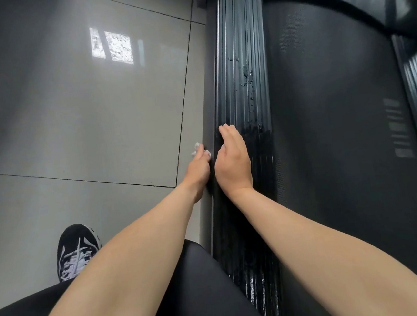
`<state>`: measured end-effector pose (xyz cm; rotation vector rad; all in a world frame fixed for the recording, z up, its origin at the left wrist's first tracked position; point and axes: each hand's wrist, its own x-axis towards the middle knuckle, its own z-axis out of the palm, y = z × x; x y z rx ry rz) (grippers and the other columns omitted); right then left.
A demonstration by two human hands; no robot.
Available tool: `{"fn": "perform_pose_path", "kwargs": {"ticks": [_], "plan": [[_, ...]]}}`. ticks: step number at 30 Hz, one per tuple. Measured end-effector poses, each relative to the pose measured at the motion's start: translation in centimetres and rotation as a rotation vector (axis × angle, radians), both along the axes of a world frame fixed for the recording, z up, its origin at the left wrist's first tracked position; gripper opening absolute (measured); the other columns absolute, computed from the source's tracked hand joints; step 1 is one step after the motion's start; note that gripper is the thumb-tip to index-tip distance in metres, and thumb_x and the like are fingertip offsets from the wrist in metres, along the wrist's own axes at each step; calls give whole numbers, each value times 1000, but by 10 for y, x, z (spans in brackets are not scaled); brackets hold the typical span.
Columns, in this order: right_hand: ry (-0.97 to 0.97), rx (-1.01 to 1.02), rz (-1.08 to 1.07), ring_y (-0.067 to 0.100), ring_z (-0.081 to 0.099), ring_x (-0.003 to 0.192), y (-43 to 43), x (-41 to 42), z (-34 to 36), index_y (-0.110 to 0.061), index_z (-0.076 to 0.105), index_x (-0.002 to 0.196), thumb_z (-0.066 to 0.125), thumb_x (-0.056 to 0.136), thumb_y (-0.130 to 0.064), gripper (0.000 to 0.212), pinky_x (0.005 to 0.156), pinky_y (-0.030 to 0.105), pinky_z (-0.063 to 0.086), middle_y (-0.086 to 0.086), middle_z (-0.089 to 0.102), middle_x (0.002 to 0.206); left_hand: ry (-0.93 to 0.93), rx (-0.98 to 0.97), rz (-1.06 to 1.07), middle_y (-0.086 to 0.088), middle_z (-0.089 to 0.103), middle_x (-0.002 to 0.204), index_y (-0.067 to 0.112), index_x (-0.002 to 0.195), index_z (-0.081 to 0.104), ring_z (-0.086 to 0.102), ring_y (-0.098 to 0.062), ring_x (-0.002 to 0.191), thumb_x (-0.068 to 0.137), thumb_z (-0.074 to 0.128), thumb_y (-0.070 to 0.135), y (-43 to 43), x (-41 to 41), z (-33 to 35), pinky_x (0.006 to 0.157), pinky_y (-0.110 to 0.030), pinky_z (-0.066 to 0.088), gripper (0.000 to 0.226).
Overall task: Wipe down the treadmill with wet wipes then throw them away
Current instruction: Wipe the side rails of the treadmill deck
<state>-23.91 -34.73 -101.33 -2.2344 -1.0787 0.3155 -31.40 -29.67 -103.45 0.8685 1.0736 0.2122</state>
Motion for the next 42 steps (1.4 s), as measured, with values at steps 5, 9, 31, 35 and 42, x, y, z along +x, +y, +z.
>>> {"fn": "perform_pose_path", "kwargs": {"ticks": [5, 9, 31, 35, 42], "plan": [[-65, -80, 11, 19, 31, 147, 2, -1, 4, -7, 47, 148, 38, 98, 0, 51, 123, 38, 23, 6, 45, 153, 182, -90, -96, -21, 40, 152, -5, 145, 39, 35, -31, 144, 103, 32, 22, -7, -11, -23, 119, -41, 28, 50], [-106, -88, 0, 22, 36, 141, 6, -2, 9, -8, 49, 145, 39, 96, -3, 51, 119, 42, 31, 6, 48, 149, 62, -2, -40, 6, 37, 157, 15, 155, 36, 29, -15, 148, 108, 32, 21, 1, -3, -6, 121, -29, 24, 48], [-272, -166, 16, 27, 36, 143, 7, -8, 9, -8, 45, 149, 28, 92, -17, 61, 124, 48, 16, 10, 47, 148, -94, 53, 15, 9, 20, 167, 26, 161, 20, 20, -10, 153, 107, 37, 30, 9, 12, -19, 126, -38, 20, 57], [-255, -162, 27, 27, 36, 142, 7, -8, 14, -7, 45, 149, 11, 80, -29, 80, 124, 48, 16, 10, 47, 147, 92, -99, -54, 4, 51, 150, 19, 148, 48, 41, -15, 141, 109, 30, 40, -2, 1, -46, 114, -34, 35, 48], [-248, -170, 20, 27, 37, 140, 8, -9, 14, -9, 45, 149, 15, 82, -23, 75, 123, 48, 15, 8, 47, 146, 124, -179, -90, -4, 67, 120, 14, 121, 64, 56, -21, 117, 108, 31, 43, -4, -5, -45, 105, -35, 39, 46]]}}
